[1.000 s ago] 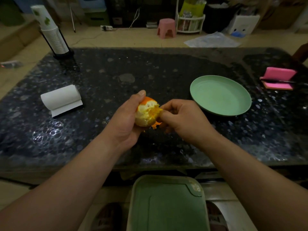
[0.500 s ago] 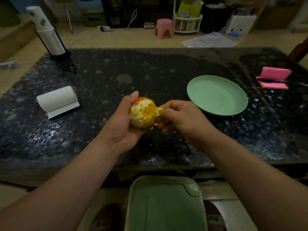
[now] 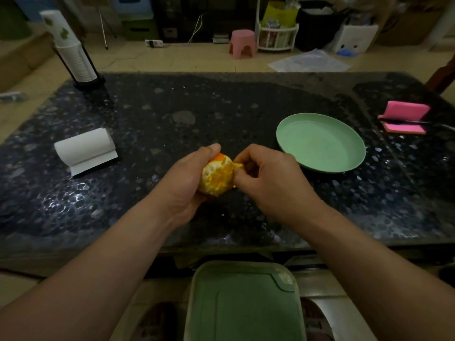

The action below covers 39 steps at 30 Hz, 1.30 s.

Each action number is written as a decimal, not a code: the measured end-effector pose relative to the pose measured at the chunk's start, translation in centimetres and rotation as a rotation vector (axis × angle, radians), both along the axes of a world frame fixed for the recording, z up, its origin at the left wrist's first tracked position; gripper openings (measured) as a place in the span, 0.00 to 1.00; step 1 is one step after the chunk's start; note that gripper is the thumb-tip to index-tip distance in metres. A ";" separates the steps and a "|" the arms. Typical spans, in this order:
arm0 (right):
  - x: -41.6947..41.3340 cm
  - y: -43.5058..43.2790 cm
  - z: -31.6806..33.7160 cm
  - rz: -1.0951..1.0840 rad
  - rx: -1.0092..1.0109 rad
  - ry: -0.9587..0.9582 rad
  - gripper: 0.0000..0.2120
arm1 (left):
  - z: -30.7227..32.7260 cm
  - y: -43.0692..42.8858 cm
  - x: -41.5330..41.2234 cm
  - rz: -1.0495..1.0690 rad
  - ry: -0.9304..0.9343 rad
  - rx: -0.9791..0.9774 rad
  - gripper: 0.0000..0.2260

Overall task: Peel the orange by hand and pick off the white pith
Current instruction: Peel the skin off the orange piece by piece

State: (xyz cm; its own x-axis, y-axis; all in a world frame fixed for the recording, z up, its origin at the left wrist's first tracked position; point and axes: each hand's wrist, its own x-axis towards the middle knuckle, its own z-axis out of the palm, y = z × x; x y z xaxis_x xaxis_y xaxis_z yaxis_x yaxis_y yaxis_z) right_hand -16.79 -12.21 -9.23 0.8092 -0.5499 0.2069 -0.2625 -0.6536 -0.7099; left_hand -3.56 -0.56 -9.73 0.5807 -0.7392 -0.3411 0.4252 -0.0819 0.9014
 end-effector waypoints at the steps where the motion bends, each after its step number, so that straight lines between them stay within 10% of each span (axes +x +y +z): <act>1: 0.0 -0.1 0.1 0.002 0.007 0.015 0.03 | -0.1 0.0 -0.1 0.008 -0.025 -0.013 0.12; 17: -0.4 -1.8 1.5 0.098 0.489 -0.094 0.05 | 0.3 0.3 0.0 -0.026 0.066 -0.112 0.18; 26: -0.3 -1.7 0.7 0.053 0.379 -0.080 0.03 | 0.0 0.1 -0.3 -0.030 0.024 -0.097 0.20; 39: 1.7 -0.8 -0.5 -0.008 1.277 -0.311 0.08 | -0.3 0.2 0.5 0.019 0.378 -0.246 0.24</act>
State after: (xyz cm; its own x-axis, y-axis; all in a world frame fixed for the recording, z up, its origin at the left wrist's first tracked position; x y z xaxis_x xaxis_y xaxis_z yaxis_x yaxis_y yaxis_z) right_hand -15.11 -13.01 -9.75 0.8185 -0.4998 -0.2834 0.0219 0.5200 -0.8539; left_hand -3.05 -0.34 -10.00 0.4638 -0.8152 -0.3469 0.7274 0.1268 0.6743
